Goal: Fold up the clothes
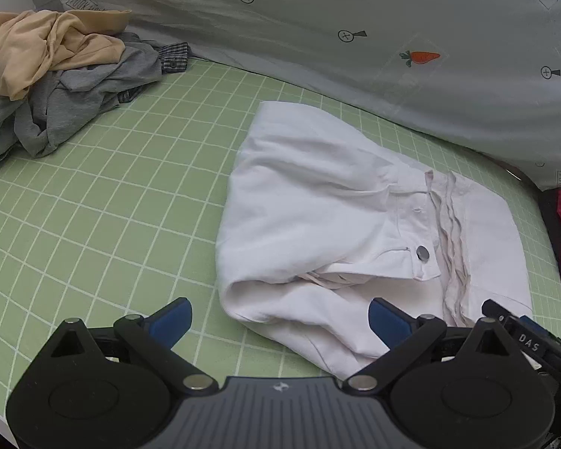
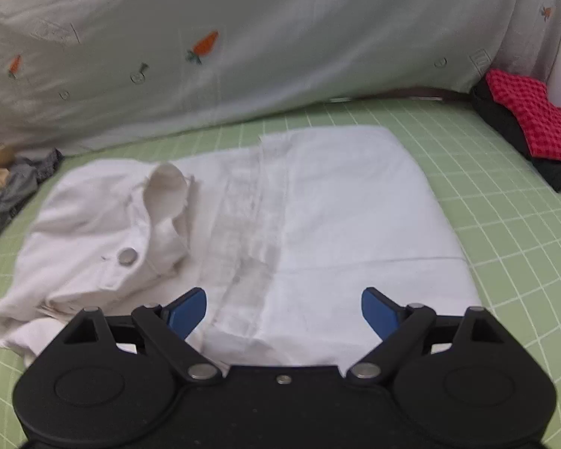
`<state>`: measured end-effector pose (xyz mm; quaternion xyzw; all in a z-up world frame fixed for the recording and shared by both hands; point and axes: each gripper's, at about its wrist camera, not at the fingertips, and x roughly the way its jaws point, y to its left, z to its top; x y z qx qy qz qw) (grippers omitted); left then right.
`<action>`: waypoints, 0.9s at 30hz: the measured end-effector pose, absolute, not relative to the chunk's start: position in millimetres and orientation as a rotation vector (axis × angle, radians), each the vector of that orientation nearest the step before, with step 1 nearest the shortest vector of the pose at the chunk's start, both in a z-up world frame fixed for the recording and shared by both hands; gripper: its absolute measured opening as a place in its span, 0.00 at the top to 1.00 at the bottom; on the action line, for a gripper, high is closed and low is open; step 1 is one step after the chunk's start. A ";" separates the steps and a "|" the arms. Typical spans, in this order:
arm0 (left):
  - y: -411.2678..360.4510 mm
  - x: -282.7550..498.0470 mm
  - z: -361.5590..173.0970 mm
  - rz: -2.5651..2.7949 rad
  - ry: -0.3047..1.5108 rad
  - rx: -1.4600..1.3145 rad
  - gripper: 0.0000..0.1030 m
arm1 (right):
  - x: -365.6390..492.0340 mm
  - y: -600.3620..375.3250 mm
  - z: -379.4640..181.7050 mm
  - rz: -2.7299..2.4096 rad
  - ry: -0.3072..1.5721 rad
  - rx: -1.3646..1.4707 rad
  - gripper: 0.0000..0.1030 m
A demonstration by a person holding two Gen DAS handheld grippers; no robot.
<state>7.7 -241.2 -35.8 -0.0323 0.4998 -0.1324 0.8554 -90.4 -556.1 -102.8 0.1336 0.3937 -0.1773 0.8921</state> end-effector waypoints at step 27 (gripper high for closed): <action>-223.8 148.2 -118.2 -0.301 1.224 -0.066 0.03 | -66.9 -557.9 -134.6 -0.423 1.033 0.272 0.00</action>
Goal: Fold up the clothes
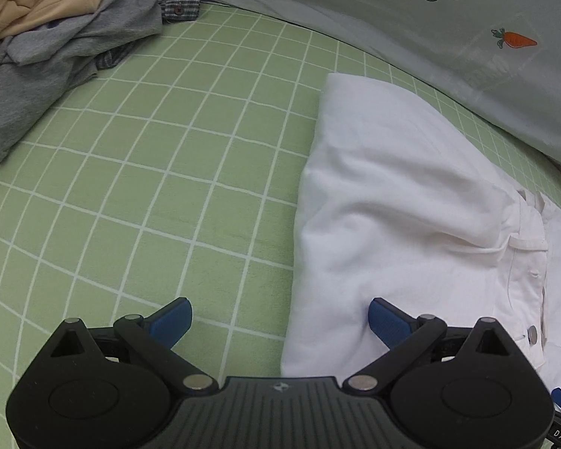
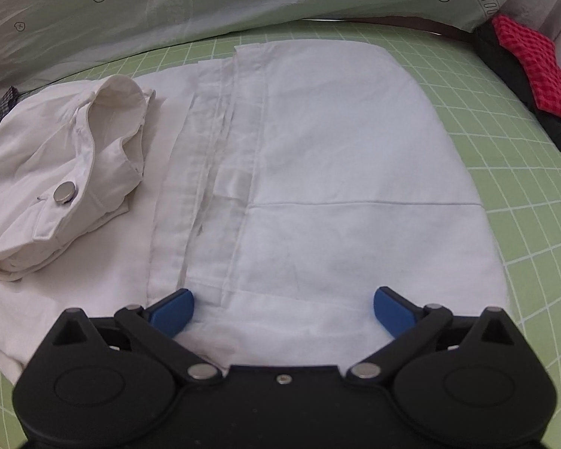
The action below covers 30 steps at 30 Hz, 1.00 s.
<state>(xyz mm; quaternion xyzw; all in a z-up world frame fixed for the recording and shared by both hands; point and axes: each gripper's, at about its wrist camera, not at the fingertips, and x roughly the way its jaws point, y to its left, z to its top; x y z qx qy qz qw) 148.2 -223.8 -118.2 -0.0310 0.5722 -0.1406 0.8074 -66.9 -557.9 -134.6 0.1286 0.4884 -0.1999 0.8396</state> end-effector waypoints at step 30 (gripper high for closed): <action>-341.1 87.4 10.6 -0.635 0.984 -0.176 0.94 | -89.2 -607.8 -107.1 -0.371 0.964 0.424 0.02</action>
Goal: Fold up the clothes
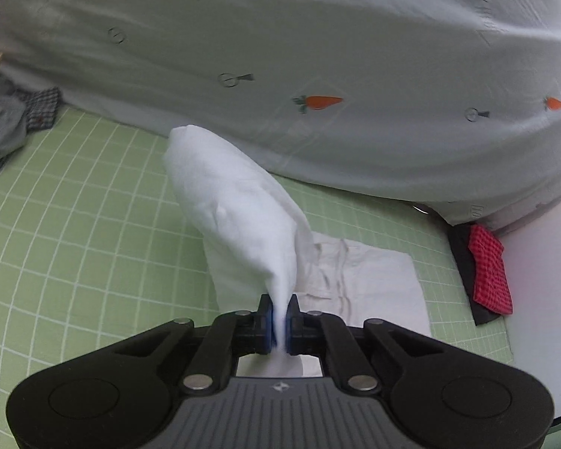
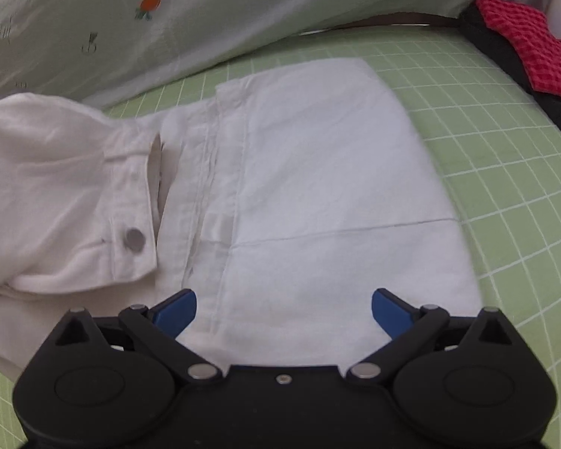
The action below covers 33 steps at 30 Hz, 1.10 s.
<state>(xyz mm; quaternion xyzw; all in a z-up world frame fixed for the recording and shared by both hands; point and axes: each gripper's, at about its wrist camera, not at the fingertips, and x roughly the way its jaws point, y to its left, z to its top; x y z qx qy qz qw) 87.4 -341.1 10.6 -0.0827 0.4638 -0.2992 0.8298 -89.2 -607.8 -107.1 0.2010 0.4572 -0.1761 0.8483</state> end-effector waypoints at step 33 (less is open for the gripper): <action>-558.7 33.0 -77.1 -0.641 1.273 -0.181 0.39 | -123.3 -790.3 -114.9 -0.447 0.913 0.547 0.02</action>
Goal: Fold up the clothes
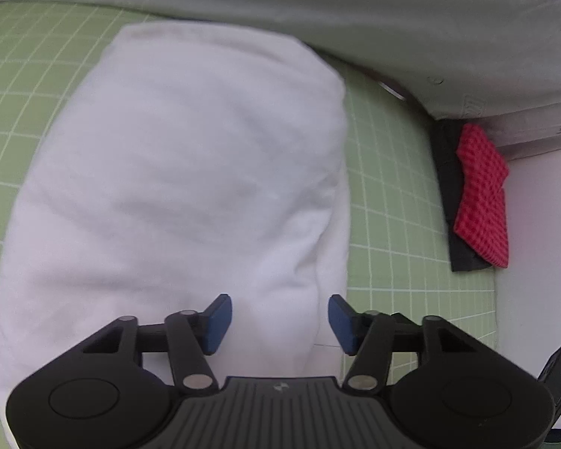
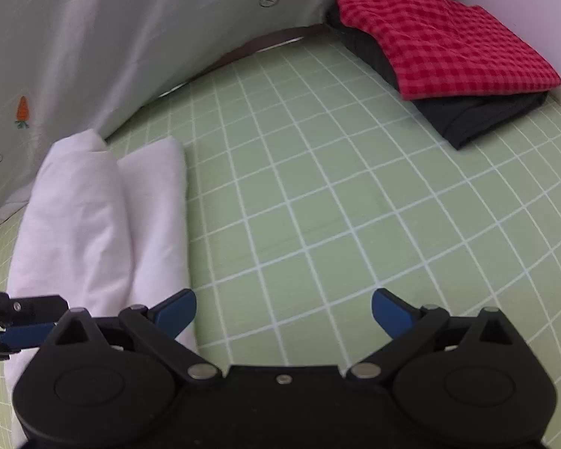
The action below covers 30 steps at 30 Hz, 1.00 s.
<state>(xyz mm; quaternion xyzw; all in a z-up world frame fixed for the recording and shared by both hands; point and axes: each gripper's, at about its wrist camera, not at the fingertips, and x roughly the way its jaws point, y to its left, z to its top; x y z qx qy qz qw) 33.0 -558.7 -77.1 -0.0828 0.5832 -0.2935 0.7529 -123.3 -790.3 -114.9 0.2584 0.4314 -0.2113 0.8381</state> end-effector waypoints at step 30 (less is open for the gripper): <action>-452.4 33.3 -49.9 -0.367 1.084 -0.081 0.07 | -45.6 -698.3 -134.9 -0.036 0.902 0.591 0.91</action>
